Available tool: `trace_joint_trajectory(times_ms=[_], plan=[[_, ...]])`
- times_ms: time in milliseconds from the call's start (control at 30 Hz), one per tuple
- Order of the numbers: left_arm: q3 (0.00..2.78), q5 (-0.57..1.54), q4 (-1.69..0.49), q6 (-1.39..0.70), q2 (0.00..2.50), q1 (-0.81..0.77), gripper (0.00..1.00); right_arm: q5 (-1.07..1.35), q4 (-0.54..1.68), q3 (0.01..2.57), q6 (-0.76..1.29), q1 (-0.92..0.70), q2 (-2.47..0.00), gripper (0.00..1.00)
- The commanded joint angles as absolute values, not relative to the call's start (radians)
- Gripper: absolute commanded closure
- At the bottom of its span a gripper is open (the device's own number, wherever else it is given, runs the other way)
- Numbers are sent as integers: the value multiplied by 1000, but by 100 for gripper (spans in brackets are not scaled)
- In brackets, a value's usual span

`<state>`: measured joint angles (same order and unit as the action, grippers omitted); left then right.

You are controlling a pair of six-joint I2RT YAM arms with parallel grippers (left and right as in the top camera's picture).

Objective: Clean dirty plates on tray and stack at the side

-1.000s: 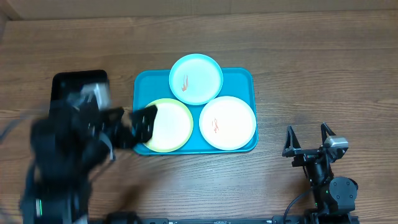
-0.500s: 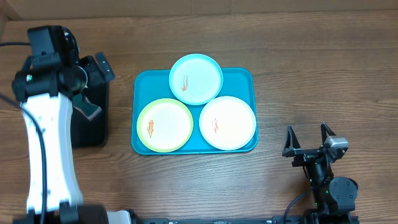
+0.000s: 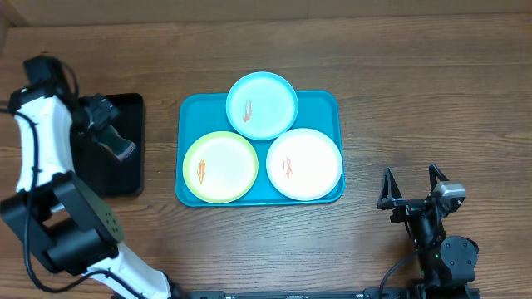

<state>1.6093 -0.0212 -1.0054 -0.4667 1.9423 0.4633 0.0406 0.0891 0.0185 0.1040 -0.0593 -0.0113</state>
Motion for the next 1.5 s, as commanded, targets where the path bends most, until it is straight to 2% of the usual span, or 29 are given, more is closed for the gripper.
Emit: trace_joint_trajectory(times_ms=[0, 533, 700, 800, 833, 1367, 1467], plan=[[1625, 27, -1005, -517, 1996, 477, 0, 35, 81, 8, 100, -56, -4, 0], [1625, 27, -982, -509, 2153, 426, 0, 35, 81, 8, 100, -56, -4, 0], [1625, 26, -983, -508, 2167, 413, 9, 35, 81, 8, 100, -56, -4, 0], [1622, 26, -982, -508, 2171, 412, 20, 35, 81, 8, 100, -56, -4, 0], [1621, 26, -981, -508, 2171, 412, 21, 35, 81, 8, 100, -56, -4, 0], [1552, 11, -939, -501, 2171, 412, 23, 35, 81, 8, 100, -56, -4, 0], [1533, 10, -921, -498, 2171, 412, 28, 35, 81, 8, 100, -56, -4, 0]])
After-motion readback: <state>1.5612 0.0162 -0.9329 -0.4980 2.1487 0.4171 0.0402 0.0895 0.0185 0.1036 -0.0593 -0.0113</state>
